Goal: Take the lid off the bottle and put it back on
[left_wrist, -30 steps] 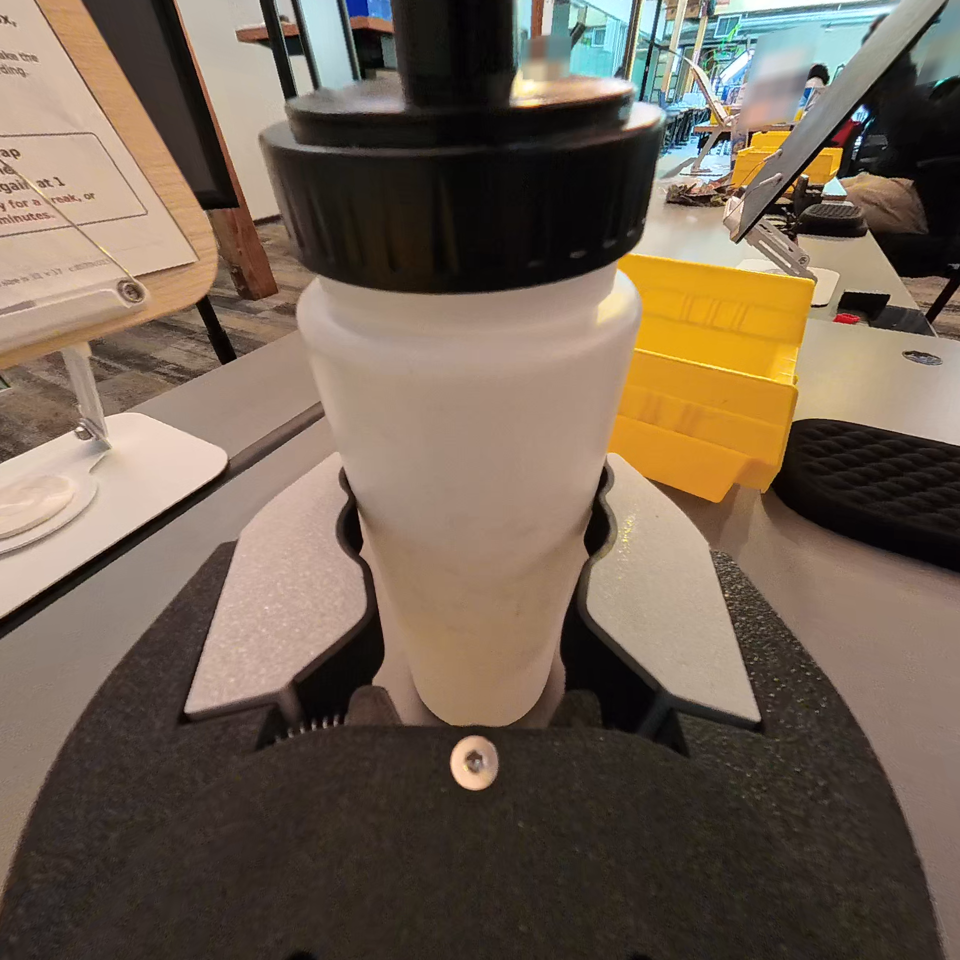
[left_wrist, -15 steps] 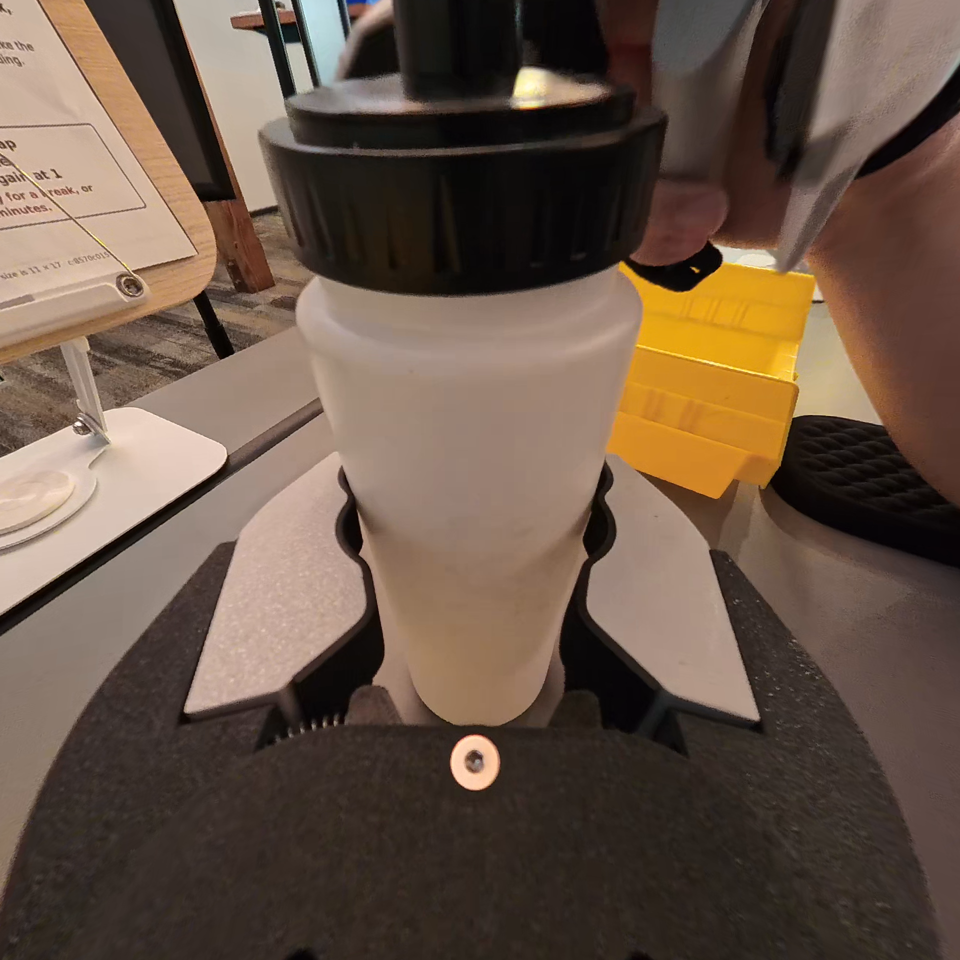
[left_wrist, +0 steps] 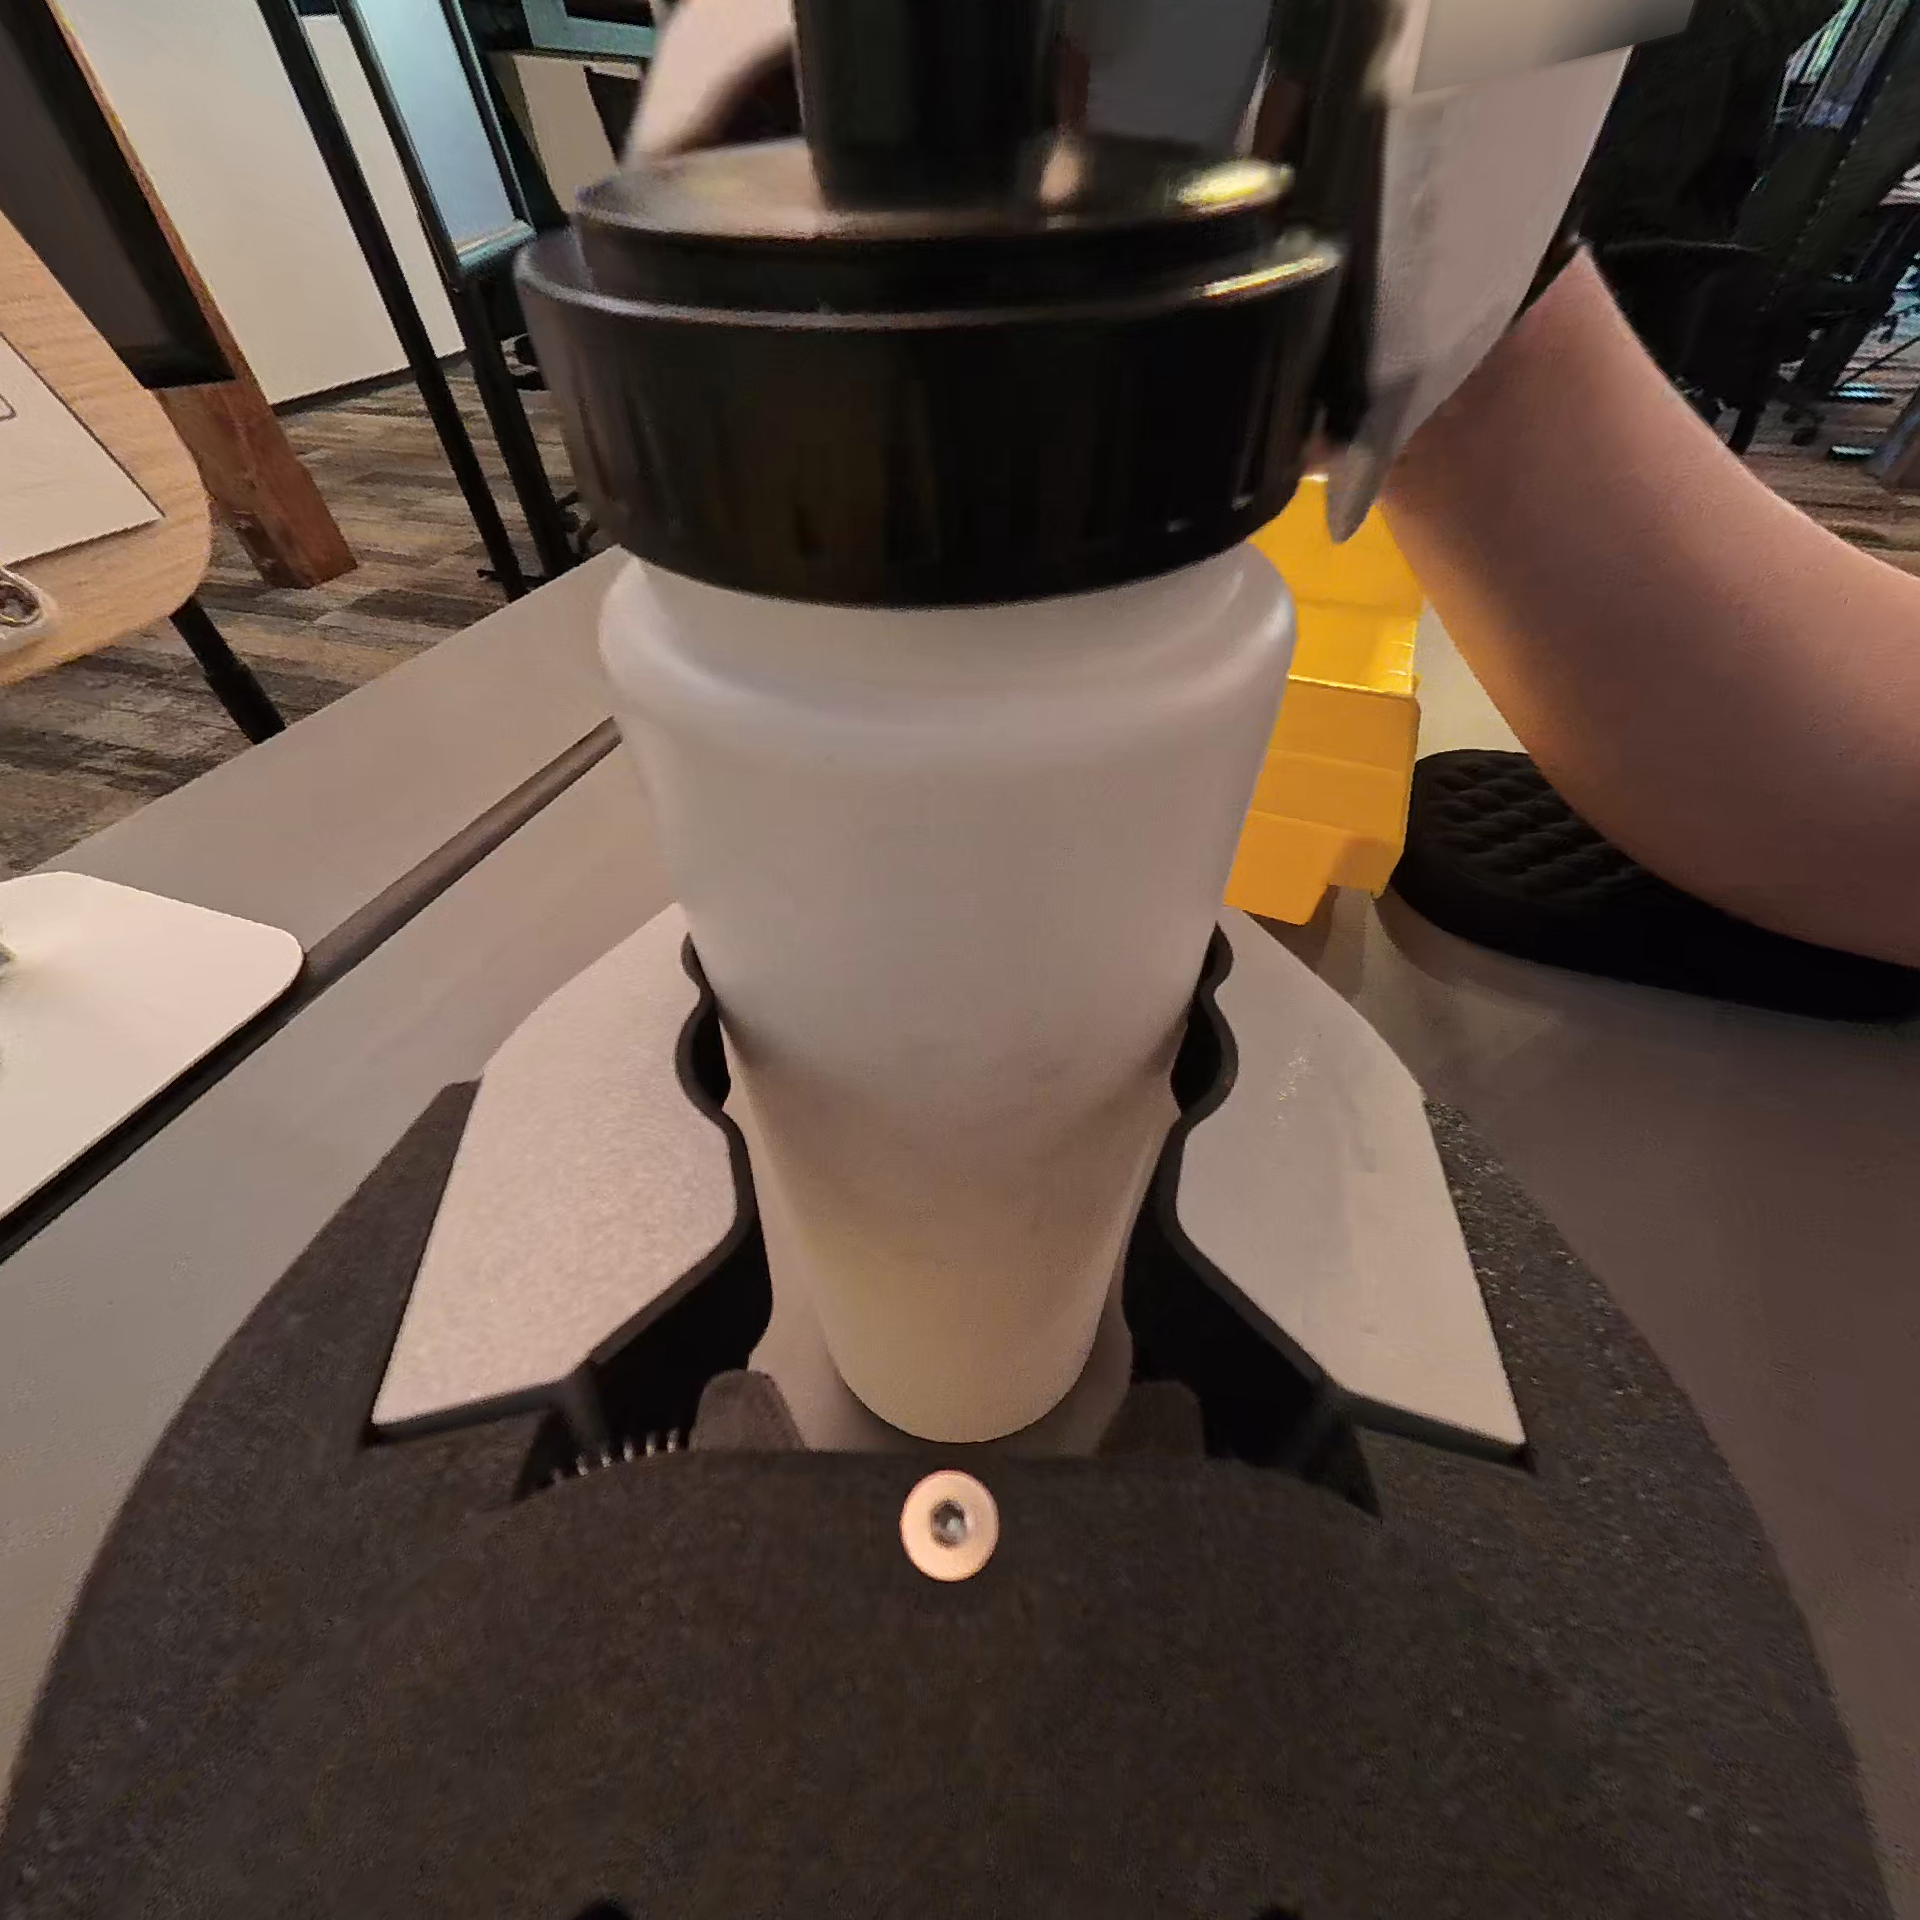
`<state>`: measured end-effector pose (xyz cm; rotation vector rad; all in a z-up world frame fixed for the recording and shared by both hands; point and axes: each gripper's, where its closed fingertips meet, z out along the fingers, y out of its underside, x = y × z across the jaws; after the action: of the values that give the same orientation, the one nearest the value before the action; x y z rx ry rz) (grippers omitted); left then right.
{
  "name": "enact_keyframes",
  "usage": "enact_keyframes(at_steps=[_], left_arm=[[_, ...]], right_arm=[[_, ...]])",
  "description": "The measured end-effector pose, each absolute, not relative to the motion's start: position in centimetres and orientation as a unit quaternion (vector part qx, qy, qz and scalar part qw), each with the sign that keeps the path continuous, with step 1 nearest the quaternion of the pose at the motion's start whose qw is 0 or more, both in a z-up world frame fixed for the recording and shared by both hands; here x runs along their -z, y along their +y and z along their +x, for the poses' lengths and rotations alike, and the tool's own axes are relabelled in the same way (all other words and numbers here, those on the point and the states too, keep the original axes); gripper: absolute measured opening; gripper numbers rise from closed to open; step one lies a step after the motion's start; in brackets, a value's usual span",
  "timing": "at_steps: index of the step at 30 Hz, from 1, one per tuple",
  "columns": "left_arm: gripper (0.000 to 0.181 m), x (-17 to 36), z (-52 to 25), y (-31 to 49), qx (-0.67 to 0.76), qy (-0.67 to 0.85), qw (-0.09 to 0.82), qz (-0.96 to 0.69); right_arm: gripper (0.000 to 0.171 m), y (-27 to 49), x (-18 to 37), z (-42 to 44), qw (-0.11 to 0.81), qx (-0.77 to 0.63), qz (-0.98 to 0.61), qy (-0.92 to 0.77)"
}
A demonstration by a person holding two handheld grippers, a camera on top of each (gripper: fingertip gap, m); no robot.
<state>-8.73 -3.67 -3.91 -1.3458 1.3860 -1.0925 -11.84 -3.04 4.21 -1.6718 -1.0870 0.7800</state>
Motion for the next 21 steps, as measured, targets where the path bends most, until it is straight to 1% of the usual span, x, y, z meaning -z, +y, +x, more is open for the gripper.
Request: enact_keyframes(at_steps=[1,2,4,7,10,12,16,21], left_arm=[[0.086,3.9,-8.6,-3.5,0.437,0.555,0.449,-0.547],[0.086,3.9,-8.5,-3.4,0.432,0.55,0.453,-0.553],[0.086,3.9,-8.4,-3.1,0.424,0.544,0.457,-0.562],[0.086,4.0,-8.4,-2.8,0.411,0.538,0.458,-0.576],[0.086,4.0,-8.4,-2.6,0.407,0.533,0.458,-0.583],[0.086,4.0,-8.5,-2.6,0.412,0.533,0.457,-0.581],[0.086,4.0,-8.6,-3.5,0.44,0.55,0.443,-0.555],[0.085,3.9,-9.0,-6.4,0.495,0.598,0.396,-0.491]], right_arm=[[0.076,-2.8,-4.8,-11.9,0.49,-0.326,-0.685,-0.43],[0.079,-2.8,-5.4,-12.0,0.499,-0.333,-0.683,-0.417],[0.079,-2.4,-5.6,-12.0,0.5,-0.326,-0.697,-0.397],[0.077,-2.3,-4.4,-11.7,0.476,-0.293,-0.726,-0.401],[0.071,-1.9,-4.3,-11.8,0.485,-0.266,-0.732,-0.398],[0.071,-1.8,-4.3,-12.0,0.485,-0.265,-0.733,-0.397],[0.072,-2.5,-4.3,-12.1,0.481,-0.299,-0.713,-0.415],[0.072,-4.9,-4.5,-12.6,0.471,-0.366,-0.643,-0.48]])
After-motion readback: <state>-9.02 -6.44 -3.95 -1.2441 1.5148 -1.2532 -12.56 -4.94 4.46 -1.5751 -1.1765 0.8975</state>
